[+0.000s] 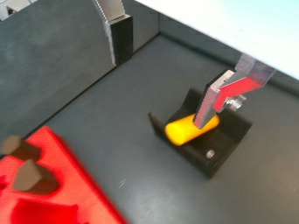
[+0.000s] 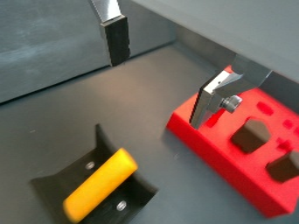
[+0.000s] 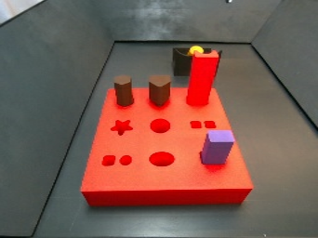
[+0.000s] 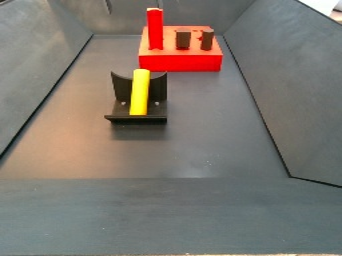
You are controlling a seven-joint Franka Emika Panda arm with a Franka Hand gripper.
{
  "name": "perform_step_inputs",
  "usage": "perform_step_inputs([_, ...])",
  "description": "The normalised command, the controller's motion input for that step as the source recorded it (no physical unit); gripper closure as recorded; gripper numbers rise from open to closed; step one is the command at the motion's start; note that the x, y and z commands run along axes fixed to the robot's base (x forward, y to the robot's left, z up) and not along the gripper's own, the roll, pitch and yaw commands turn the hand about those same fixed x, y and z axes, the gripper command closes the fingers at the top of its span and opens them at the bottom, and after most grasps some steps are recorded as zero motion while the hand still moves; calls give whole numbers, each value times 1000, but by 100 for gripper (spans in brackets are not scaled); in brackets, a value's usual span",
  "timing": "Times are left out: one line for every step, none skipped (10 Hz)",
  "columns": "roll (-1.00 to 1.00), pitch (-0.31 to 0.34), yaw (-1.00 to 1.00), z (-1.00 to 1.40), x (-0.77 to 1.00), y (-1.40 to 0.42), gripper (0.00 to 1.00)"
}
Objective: Pick up the oval object. Move up. Place the oval object on the fixture. Regrasp the oval object. Move to above the board. Insert the oval object.
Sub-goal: Regrasp the oval object.
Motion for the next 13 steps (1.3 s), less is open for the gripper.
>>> perform_step_inputs([1000,20,10,15,-34,-24,0])
perform_step_inputs([1000,15,11,13,-28,-22,0])
perform_step_inputs([1000,11,11,10,-23,-22,0])
perform_step_inputs([1000,7,13,5,-16,-18,0])
perform_step_inputs([1000,8,16,3,-17,-18,0])
perform_step_inputs([1000,12,17,6,-12,-19,0])
perform_step_inputs([1000,17,19,5,-4,-19,0])
perform_step_inputs([1000,22,21,-4,10,-20,0])
perform_step_inputs([1000,33,26,-2,21,-23,0])
perform_step_inputs([1000,44,30,-2,32,-26,0])
perform_step_inputs([1000,52,33,-7,43,-25,0])
perform_step_inputs([1000,76,44,-11,61,-28,0])
perform_step_inputs([1000,99,54,-8,72,-31,0])
